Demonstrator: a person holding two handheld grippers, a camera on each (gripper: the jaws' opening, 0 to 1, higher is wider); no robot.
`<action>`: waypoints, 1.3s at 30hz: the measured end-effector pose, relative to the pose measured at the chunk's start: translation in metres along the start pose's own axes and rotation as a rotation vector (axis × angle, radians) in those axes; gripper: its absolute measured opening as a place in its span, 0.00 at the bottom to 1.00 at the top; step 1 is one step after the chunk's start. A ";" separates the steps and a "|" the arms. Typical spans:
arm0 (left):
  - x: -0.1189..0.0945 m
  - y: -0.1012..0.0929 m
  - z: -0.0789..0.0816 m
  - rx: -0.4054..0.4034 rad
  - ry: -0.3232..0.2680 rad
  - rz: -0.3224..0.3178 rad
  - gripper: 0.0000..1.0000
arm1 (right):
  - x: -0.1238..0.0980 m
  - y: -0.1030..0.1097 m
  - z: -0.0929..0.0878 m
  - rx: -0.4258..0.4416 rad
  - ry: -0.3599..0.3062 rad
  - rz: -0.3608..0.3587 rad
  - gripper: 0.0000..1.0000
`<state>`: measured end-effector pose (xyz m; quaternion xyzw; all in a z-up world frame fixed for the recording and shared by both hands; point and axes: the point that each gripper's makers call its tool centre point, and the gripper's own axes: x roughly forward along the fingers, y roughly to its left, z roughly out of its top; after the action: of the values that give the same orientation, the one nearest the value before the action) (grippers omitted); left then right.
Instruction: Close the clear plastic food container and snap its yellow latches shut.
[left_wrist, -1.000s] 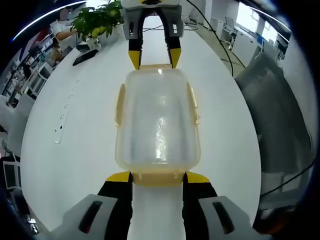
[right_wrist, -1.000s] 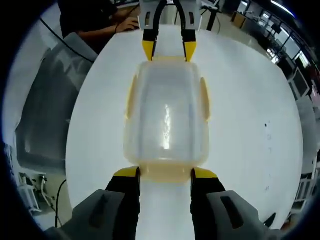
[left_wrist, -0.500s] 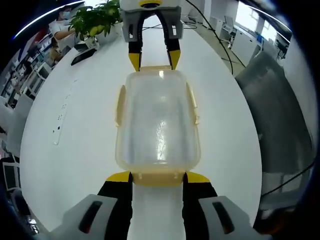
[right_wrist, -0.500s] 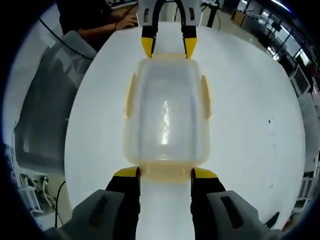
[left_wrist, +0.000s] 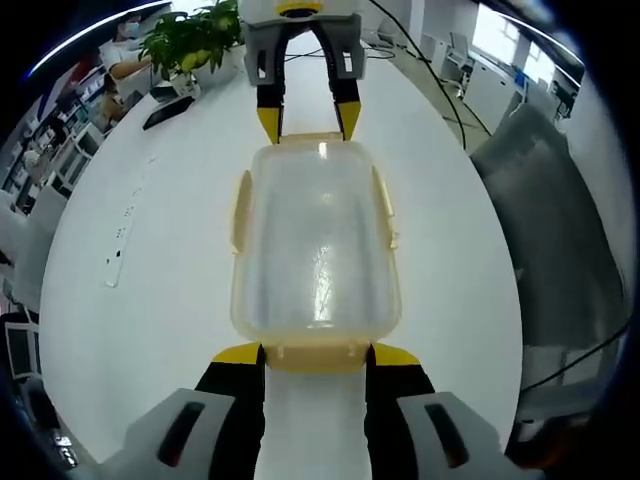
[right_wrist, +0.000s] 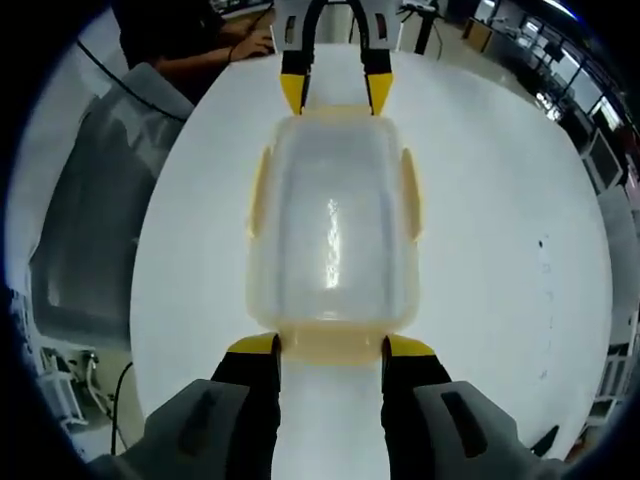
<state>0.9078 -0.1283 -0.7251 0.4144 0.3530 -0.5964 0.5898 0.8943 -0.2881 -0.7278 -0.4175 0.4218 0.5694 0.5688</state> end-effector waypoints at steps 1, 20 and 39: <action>0.001 0.000 0.000 0.001 -0.001 0.001 0.33 | 0.000 0.000 0.000 0.000 0.000 0.000 0.36; 0.001 -0.001 0.001 -0.011 -0.015 0.006 0.33 | -0.001 -0.001 0.000 -0.014 0.013 0.002 0.36; 0.003 -0.001 0.000 0.014 -0.009 0.006 0.34 | 0.001 -0.003 -0.005 0.034 0.004 0.007 0.38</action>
<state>0.9066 -0.1295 -0.7275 0.4170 0.3449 -0.5988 0.5904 0.8973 -0.2926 -0.7305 -0.4074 0.4343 0.5633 0.5728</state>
